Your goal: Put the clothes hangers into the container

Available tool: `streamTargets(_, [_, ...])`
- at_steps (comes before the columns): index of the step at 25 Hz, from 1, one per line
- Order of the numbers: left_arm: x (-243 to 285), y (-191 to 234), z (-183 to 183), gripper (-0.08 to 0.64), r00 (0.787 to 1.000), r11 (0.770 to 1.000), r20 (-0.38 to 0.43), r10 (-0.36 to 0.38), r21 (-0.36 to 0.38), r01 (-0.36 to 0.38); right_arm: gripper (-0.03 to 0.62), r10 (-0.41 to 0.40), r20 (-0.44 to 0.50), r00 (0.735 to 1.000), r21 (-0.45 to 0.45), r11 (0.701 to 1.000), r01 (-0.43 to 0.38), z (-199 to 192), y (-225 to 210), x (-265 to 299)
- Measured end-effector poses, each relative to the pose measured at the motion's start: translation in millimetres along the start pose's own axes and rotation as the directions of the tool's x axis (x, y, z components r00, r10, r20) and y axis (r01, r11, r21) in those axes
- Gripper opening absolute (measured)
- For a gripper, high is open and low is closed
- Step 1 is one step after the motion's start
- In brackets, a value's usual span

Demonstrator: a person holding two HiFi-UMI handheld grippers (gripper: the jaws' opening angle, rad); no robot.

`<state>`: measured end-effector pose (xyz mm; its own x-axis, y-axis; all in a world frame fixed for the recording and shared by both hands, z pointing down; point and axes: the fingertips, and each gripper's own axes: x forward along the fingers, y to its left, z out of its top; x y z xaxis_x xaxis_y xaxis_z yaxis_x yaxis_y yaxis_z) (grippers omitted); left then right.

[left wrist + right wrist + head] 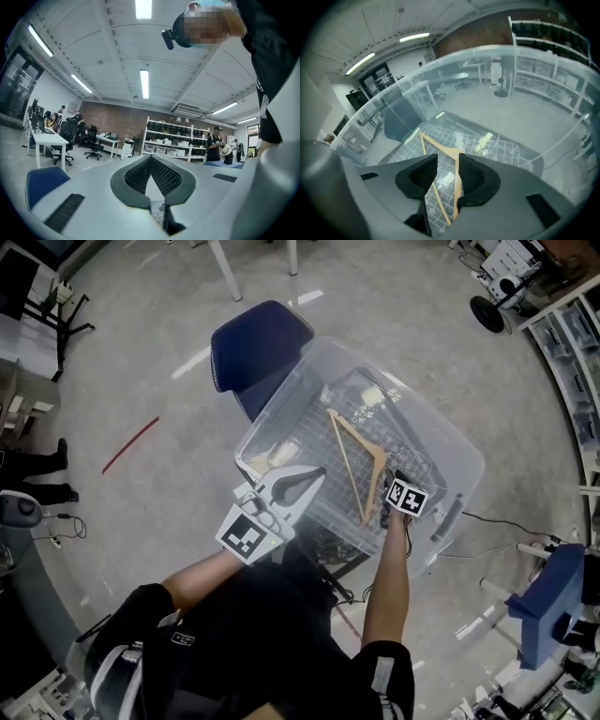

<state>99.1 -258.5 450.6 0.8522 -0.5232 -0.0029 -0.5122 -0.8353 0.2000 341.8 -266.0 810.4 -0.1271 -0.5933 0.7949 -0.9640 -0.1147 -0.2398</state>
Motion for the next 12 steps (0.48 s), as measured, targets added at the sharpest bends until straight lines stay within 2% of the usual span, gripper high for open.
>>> streamTargets(4, [-28, -14, 9, 0.020, 0.999, 1.000, 0.028, -0.022, -0.002, 0.022, 0.095, -0.027, 0.194, 0.981, -0.025, 0.999, 0.033, 25, 31, -70])
streamTargets(6, [-46, -21, 12, 0.020, 0.999, 0.999, 0.042, -0.035, -0.005, 0.035, 0.061, -0.034, 0.282, 0.959, -0.035, 0.998, 0.046, 30, 53, -109])
streamTargets(12, [-91, -41, 17, 0.020, 0.994, 0.996, 0.063, -0.088, 0.001, 0.088, 0.023, -0.049, 0.471, 0.881, -0.032, 0.997, 0.072, 20, 122, -213])
